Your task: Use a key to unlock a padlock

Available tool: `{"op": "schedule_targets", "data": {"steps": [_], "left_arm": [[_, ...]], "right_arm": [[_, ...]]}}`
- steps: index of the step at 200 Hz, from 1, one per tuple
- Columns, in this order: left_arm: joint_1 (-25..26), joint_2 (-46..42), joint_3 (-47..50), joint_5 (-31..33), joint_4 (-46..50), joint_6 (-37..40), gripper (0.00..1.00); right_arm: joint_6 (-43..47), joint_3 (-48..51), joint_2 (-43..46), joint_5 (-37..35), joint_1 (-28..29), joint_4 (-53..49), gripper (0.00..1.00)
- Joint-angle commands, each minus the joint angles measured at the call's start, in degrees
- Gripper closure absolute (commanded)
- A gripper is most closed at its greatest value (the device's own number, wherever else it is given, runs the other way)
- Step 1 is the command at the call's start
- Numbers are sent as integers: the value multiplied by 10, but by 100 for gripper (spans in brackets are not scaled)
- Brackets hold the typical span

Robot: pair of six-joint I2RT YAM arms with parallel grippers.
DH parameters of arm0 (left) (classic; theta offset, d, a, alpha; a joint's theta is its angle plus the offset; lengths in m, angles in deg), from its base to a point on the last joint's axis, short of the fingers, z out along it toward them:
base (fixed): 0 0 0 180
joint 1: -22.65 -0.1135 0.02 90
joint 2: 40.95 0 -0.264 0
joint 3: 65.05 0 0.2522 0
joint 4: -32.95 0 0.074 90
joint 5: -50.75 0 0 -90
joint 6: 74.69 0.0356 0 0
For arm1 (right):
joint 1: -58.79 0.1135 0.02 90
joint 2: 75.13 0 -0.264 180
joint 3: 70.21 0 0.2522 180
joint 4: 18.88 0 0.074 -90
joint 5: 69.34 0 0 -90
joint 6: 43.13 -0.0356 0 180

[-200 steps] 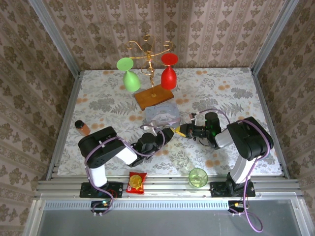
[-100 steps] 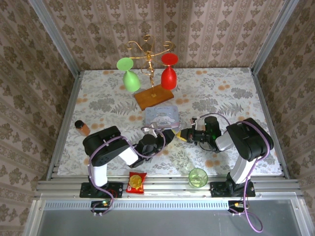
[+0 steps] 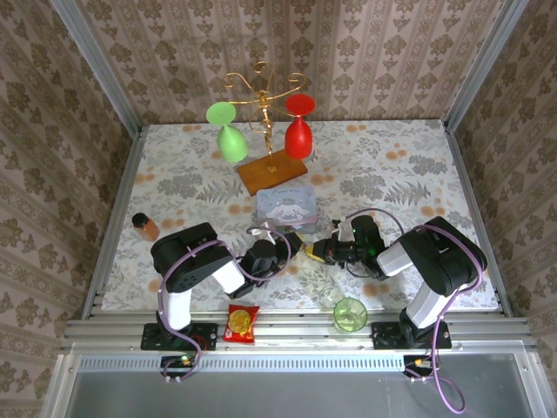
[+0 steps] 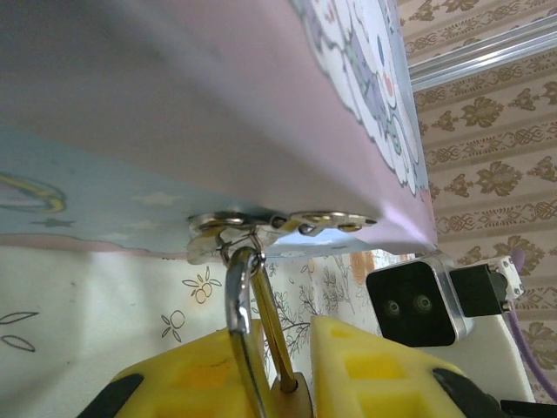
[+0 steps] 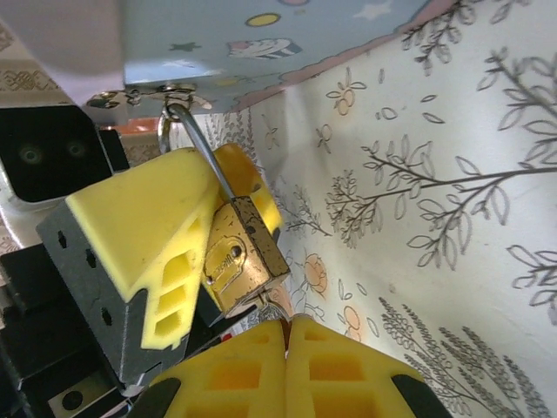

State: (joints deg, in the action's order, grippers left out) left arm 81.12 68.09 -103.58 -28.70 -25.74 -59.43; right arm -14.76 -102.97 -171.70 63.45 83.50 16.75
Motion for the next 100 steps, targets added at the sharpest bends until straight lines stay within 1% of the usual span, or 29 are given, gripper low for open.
{"op": "schedule_targets", "data": {"steps": [1,20,49,86,93,100], "left_arm": [[2,1,-9,-1,-21,8,83],[1,5,-10,-6,-21,7,84],[4,12,-8,-7,-22,-3,84],[4,14,-8,-10,-23,-10,84],[5,14,-8,-10,-22,-11,84],[4,14,-7,-10,-23,-12,84]], "right_arm": [[10,1,9,-24,4,-14,100],[7,-2,10,-27,7,-8,100],[14,-7,21,-40,21,-2,100],[91,-23,75,-83,41,-117,100],[107,-25,87,-91,43,-141,96],[122,-28,99,-96,42,-164,90]]}}
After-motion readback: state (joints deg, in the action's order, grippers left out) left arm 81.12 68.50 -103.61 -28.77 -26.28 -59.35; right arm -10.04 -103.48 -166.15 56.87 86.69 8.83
